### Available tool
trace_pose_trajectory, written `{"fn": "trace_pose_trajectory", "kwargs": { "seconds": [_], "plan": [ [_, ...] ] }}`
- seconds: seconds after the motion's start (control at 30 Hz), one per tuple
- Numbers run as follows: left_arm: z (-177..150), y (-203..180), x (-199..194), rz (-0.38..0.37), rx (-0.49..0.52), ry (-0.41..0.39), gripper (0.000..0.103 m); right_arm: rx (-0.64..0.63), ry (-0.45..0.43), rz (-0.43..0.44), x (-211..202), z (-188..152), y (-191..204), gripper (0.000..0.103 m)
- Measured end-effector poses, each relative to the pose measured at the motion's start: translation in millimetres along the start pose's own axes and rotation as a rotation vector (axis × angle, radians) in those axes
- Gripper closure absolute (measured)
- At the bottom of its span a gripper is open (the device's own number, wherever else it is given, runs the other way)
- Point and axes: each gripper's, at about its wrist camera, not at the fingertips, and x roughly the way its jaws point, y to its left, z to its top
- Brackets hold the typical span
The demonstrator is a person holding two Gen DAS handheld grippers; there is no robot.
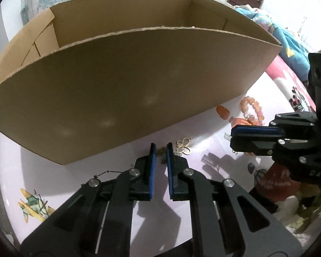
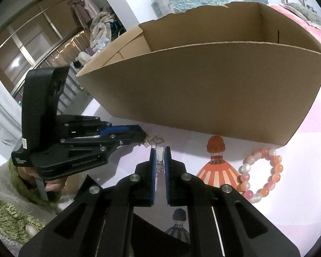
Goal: Organize jewelry
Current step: 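Carry the silver charm over the box and open the right tool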
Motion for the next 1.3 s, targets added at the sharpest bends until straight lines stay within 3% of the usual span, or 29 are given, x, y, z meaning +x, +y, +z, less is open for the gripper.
{"fn": "trace_pose_trajectory", "kwargs": {
  "seconds": [0.27, 0.47, 0.87, 1.0, 1.3],
  "plan": [
    [2, 4, 3, -0.051, -0.031, 0.004, 0.103, 0.015, -0.002, -0.006, 3, 2, 0, 0.095],
    [3, 14, -7, -0.117, -0.079, -0.034, 0.103, 0.027, -0.007, -0.008, 4, 3, -3, 0.095],
    [-2, 13, -43, -0.13, -0.063, -0.113, 0.103, 0.016, -0.039, 0.008, -4, 6, 6, 0.095],
    [-4, 9, -68, -0.149, -0.047, -0.16, 0.103, 0.0, -0.08, 0.02, -21, 9, 15, 0.095],
    [16, -10, -147, -0.189, 0.07, -0.352, 0.103, -0.094, -0.24, 0.069, -81, 47, 43, 0.095]
  ]
}}
